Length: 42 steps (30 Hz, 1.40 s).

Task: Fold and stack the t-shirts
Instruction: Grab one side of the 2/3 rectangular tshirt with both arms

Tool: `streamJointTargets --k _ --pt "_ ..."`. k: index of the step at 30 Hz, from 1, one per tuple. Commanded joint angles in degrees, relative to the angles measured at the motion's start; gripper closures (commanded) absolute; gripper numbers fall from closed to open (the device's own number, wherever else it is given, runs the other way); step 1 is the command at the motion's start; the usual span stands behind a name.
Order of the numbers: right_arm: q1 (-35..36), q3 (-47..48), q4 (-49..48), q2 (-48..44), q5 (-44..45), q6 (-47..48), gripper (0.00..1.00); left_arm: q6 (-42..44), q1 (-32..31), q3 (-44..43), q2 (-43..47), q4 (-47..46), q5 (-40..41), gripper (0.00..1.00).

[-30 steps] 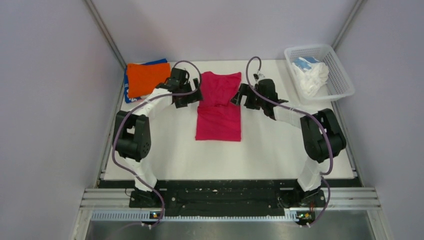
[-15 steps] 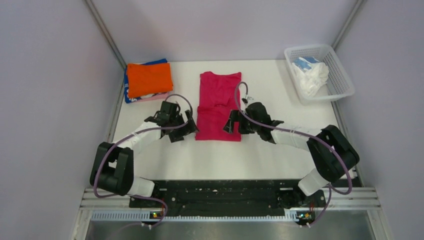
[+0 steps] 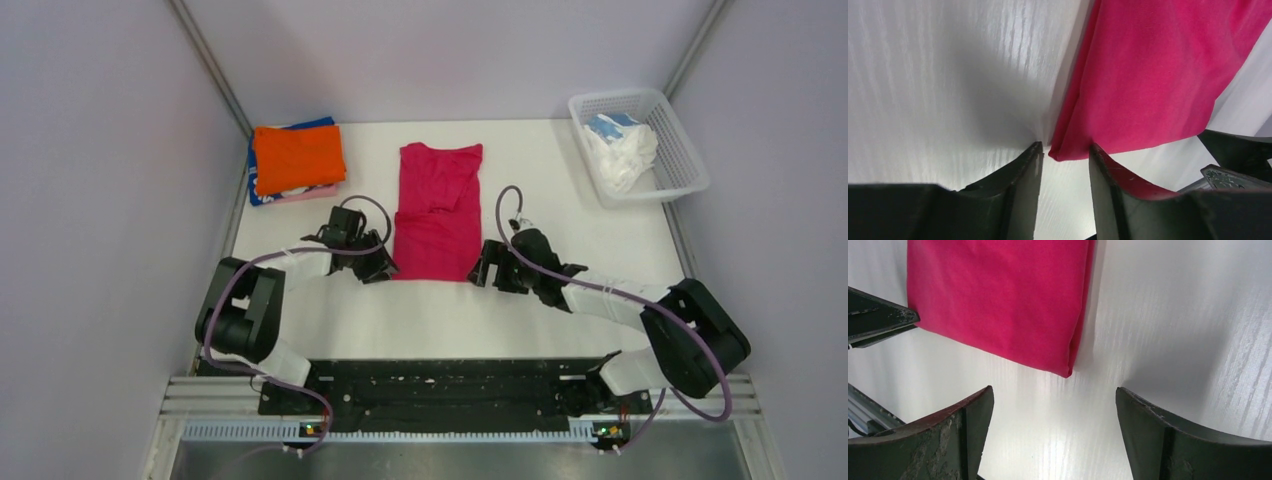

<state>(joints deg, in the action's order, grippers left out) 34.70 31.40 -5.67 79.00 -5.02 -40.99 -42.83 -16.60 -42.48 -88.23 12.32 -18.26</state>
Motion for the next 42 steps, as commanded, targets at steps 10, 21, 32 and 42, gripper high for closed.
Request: streamJointTargets --k 10,21,32,42 --pt "0.02 1.49 0.97 -0.13 4.84 -1.37 0.22 1.52 -0.71 -3.21 -7.10 -1.92 -2.42 1.00" --pt "2.51 7.79 -0.02 10.33 4.74 1.20 0.61 -0.24 -0.89 -1.32 -5.43 -2.05 -2.00 1.00" --pt "6.01 5.85 4.94 8.97 9.60 0.45 0.76 -0.81 -1.15 0.48 -2.89 -0.94 0.45 1.00" --pt "10.87 4.63 14.40 -0.69 2.40 3.10 1.00 -0.24 -3.54 4.90 8.77 8.87 6.32 1.00"
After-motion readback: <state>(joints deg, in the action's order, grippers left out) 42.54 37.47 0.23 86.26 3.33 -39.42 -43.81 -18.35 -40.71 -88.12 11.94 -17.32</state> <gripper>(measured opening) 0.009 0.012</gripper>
